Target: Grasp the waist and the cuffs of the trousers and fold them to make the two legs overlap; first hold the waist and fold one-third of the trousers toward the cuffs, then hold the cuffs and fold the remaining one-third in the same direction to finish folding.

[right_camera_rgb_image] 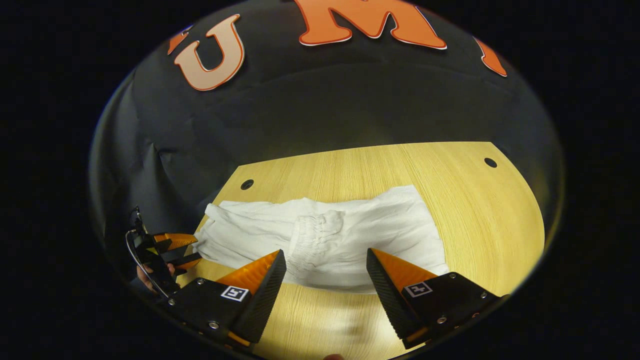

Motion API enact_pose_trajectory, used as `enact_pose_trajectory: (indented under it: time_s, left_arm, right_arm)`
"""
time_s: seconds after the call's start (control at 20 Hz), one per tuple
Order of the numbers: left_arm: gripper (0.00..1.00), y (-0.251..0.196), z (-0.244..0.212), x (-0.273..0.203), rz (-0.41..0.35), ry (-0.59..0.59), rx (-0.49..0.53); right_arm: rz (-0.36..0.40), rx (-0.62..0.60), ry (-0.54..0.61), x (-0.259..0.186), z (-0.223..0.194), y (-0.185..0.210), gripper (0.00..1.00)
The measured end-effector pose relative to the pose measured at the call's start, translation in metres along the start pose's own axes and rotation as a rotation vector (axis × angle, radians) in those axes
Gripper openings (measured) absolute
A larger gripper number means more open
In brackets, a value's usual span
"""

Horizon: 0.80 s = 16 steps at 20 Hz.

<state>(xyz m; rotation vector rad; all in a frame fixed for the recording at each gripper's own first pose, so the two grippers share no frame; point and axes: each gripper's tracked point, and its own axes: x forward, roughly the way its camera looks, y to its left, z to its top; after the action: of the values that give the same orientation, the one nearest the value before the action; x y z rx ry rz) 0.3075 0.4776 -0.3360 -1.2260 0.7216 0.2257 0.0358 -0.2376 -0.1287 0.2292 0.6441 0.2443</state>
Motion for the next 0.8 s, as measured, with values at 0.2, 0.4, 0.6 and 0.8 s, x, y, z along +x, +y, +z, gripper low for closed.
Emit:
enact_pose_trajectory:
  time_s: [0.2, 0.4, 0.6, 0.8]
  left_arm:
    - [0.96, -0.017, 0.003, 0.026, -0.023, -0.017, 0.049]
    - [0.42, 0.004, 0.007, 0.033, 0.086, -0.018, 0.065]
    - [0.12, -0.008, 0.009, 0.021, 0.076, -0.038, 0.039]
    - [0.1, -0.039, 0.014, -0.004, 0.055, -0.079, 0.171]
  right_arm:
    - [-0.026, 0.039, -0.008, -0.01, -0.001, -0.013, 0.97]
    - [-0.068, 0.081, -0.021, -0.027, -0.005, -0.036, 0.97]
    - [-0.09, 0.136, -0.01, -0.035, -0.012, -0.057, 0.97]
    - [-0.075, 0.134, -0.079, -0.053, 0.004, -0.058, 0.95]
